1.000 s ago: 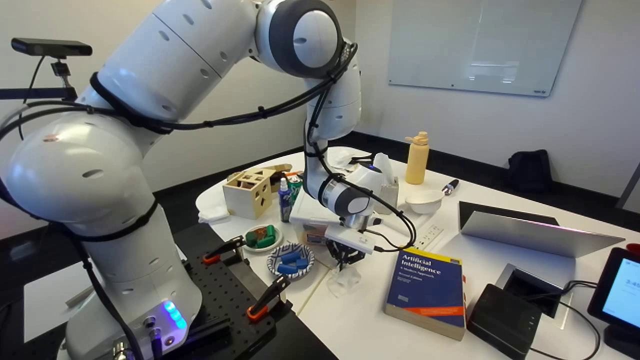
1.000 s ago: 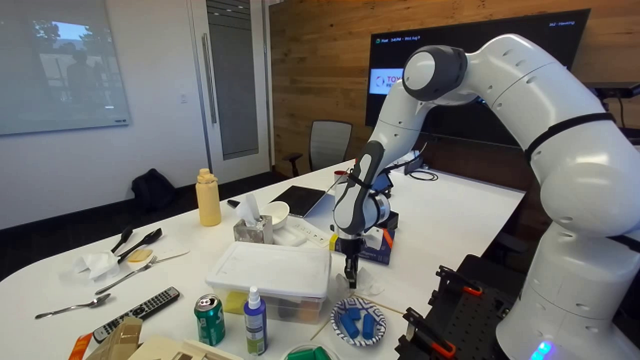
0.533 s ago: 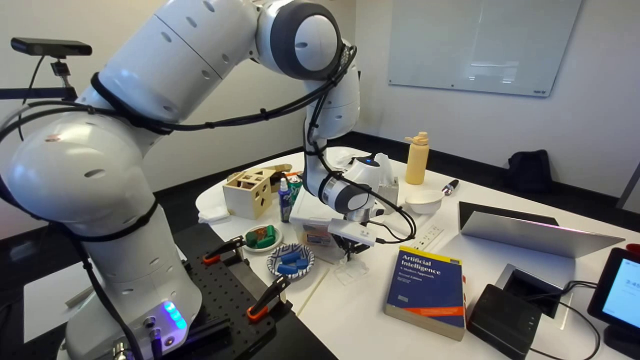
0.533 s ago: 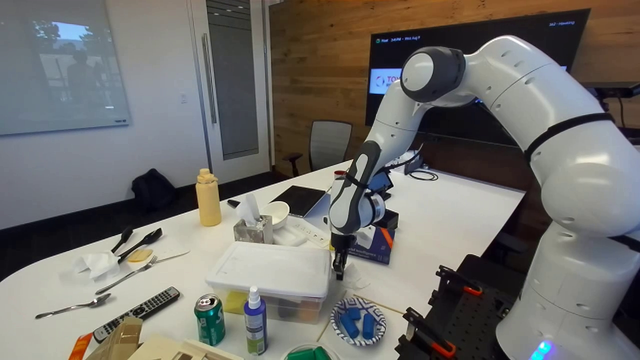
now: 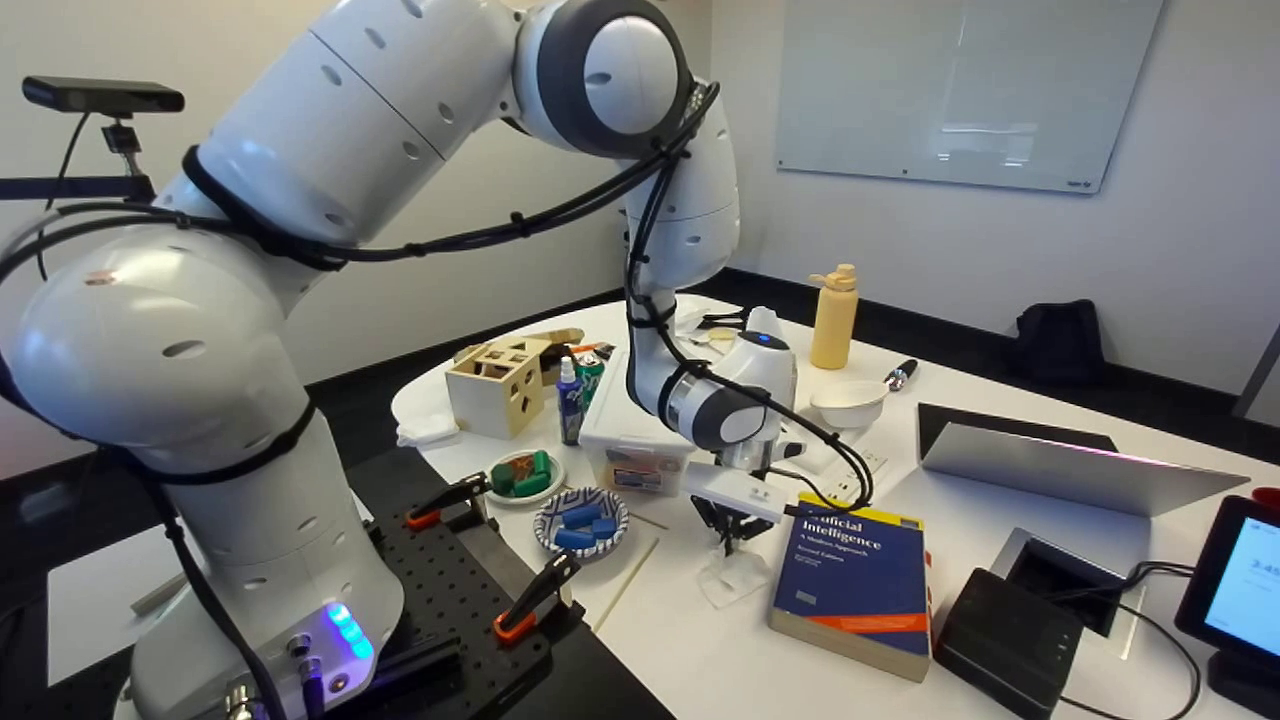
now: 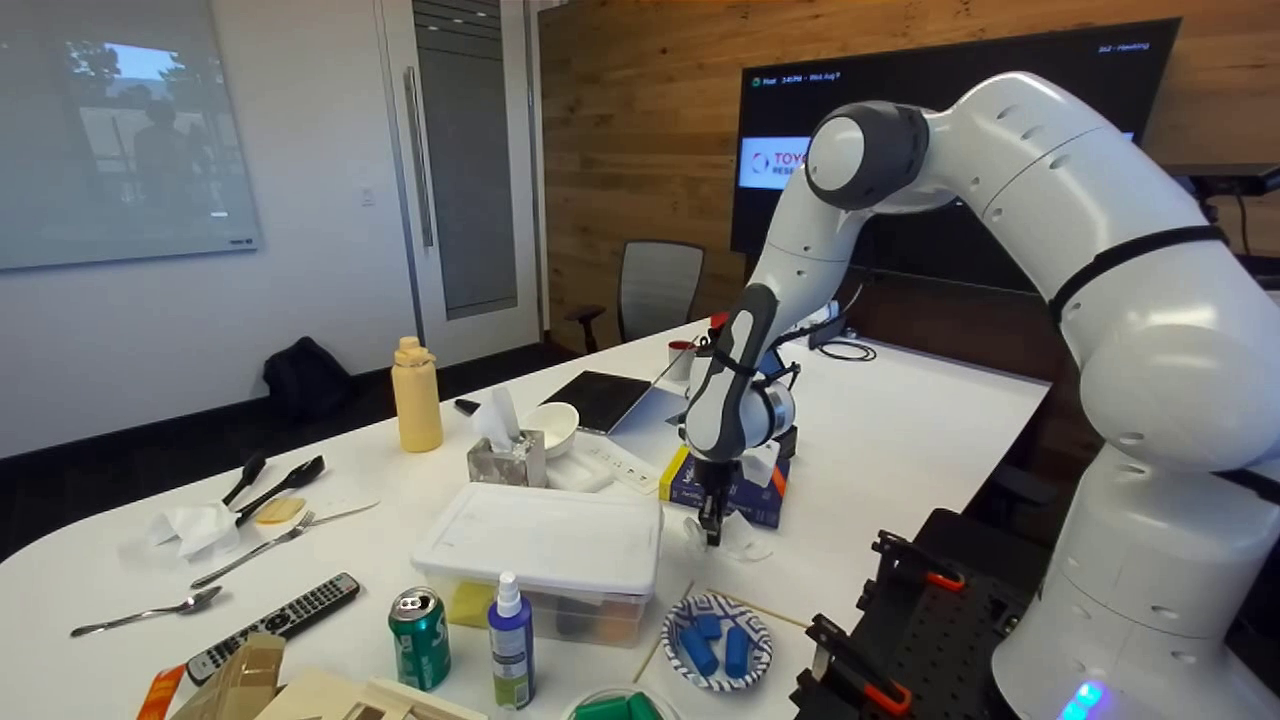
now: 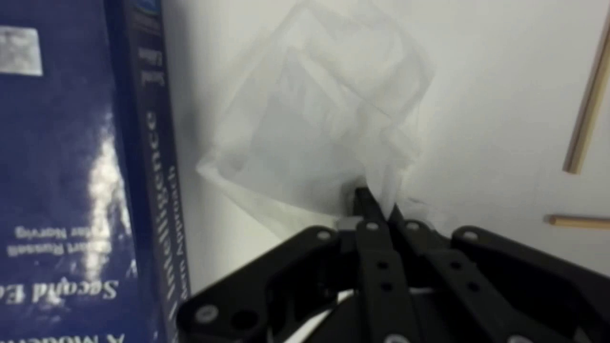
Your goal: Use the white napkin to wipe the counter.
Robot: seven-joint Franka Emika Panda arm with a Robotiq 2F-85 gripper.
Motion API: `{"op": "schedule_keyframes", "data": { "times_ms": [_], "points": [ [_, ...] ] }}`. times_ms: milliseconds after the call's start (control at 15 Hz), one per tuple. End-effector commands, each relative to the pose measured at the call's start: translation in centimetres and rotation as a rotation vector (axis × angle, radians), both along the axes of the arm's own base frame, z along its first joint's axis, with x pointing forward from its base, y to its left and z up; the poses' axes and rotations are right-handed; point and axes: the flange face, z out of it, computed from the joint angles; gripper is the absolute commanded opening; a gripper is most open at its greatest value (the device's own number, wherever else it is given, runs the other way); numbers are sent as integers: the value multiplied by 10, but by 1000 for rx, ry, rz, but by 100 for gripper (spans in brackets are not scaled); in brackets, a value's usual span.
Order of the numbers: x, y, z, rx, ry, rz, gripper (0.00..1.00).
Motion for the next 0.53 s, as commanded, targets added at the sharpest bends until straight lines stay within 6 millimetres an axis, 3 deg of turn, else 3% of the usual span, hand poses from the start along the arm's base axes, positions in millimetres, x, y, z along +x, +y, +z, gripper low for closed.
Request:
{"op": "schedule_keyframes", "data": {
  "times_ms": [0,200,333,467],
  "points": [
    [-18,-8,60,83,3,20,1],
    [-18,-31,111,107,-73,-8,1],
    [-12,-66,152,40,-158,-93,1],
    [-4,-109,175,-42,-217,-164,1]
  ]
}}
